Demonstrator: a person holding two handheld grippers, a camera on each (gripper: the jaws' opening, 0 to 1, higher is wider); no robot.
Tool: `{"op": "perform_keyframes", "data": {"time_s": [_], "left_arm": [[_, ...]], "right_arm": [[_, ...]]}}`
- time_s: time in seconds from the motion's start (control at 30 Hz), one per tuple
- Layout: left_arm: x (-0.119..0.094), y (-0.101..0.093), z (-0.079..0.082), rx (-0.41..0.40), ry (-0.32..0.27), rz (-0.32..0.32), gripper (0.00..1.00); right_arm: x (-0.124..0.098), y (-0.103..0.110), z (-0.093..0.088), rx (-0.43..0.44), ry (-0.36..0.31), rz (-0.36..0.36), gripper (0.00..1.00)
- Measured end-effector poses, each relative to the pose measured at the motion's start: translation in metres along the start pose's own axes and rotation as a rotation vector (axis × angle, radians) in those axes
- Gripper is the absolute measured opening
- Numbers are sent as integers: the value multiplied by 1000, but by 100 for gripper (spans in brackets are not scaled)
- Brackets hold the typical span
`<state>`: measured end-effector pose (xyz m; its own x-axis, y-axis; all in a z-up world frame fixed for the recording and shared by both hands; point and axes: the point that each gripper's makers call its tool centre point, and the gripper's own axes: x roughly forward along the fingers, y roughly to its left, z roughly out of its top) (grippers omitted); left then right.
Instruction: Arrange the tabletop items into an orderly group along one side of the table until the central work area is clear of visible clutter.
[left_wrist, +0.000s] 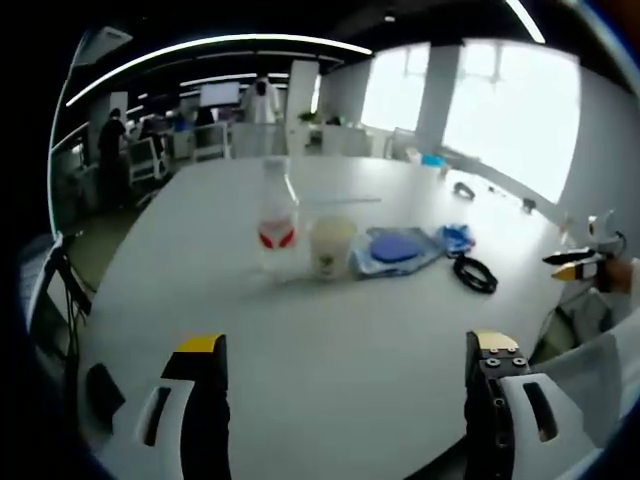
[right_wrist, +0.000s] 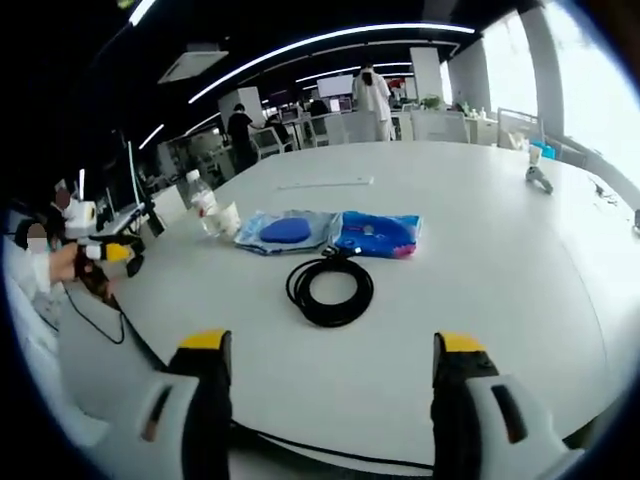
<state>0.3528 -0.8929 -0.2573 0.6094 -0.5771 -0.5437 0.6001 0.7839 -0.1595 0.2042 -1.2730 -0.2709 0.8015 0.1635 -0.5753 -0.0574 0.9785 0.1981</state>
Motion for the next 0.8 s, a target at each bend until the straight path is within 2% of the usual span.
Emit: {"op": "perform_keyframes", "data": {"time_s": [0.33,0.63,0.8], "left_arm": [[0,2,-2,-12,4,-17,94],[-3,3,-5,-11,17,-32,93],[-3,4,-5,-15,16,-31,93]], "right_arm": [[7,-5,-9,27,11,-9,81],[13,-1,-12,54,8,-13,79],[16,2,-21,55,40,-10,79]]}}
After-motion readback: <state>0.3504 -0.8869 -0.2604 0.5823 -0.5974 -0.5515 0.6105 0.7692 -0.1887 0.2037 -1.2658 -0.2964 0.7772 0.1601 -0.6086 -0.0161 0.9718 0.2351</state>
